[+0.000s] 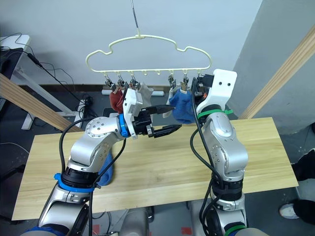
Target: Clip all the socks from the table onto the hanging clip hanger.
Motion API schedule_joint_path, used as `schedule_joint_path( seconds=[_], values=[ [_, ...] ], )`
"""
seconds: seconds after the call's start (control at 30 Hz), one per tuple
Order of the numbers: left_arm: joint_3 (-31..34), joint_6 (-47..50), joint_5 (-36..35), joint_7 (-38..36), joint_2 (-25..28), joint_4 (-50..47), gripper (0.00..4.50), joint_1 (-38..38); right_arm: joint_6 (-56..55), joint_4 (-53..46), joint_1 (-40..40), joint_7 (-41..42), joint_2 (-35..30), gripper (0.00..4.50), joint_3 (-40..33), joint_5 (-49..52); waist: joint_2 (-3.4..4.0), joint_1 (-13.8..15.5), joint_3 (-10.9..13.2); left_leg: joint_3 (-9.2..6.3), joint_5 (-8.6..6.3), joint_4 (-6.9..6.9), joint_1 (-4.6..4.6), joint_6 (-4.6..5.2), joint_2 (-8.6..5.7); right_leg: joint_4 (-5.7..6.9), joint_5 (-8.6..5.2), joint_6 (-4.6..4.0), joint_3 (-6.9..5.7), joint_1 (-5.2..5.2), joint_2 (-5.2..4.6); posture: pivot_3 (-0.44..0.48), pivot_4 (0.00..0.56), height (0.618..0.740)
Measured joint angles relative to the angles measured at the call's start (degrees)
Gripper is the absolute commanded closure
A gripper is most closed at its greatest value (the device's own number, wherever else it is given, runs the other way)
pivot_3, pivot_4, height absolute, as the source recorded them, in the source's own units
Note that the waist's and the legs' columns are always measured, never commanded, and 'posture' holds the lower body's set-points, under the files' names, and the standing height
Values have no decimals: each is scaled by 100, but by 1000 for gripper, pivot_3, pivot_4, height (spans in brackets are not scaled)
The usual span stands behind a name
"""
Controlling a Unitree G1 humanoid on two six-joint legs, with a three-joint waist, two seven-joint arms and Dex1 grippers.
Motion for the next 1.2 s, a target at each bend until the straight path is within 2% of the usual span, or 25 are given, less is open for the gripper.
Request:
schedule_joint_path(
  seconds=[0.27, 0.37, 0.53, 1.07, 1.2],
  values=[
    [-16, 0, 1, -3, -3, 0, 885, 2, 0, 0, 0, 2, 13, 2373, 0, 6, 0, 0, 0, 0, 0, 0, 0, 0, 0, 0, 0, 0, 0, 0, 0, -159, 298, 740],
    [-29, 0, 2, -3, -3, 0, 885, 8, -5, 0, 0, 23, 10, 2818, 1, 47, 0, 0, 0, 0, 0, 0, 0, 0, 0, 0, 0, 0, 0, 0, 0, -159, 298, 740],
    [-47, -12, 18, -9, 0, 0, 885, 55, -42, 0, 1, 47, -46, 4469, 13, 58, 2, -2, -4, 0, 0, 0, 0, 0, 0, 0, 0, 0, 1, 0, 0, -161, 292, 740],
    [-49, -89, 115, -20, 139, -22, 885, 412, -58, -36, 51, 127, -268, 4469, 106, -1, 1, -2, -47, 0, 0, 1, 0, 0, 0, 2, 0, 0, 0, 0, 0, -155, 284, 740],
    [-49, -89, 114, -16, 137, -24, 885, 410, 91, -431, 344, 214, -499, 3121, 321, -70, 1, -1, -50, 0, 0, 0, 0, 0, 0, 1, 0, 0, 0, 0, 0, -158, 286, 740]
  ],
)
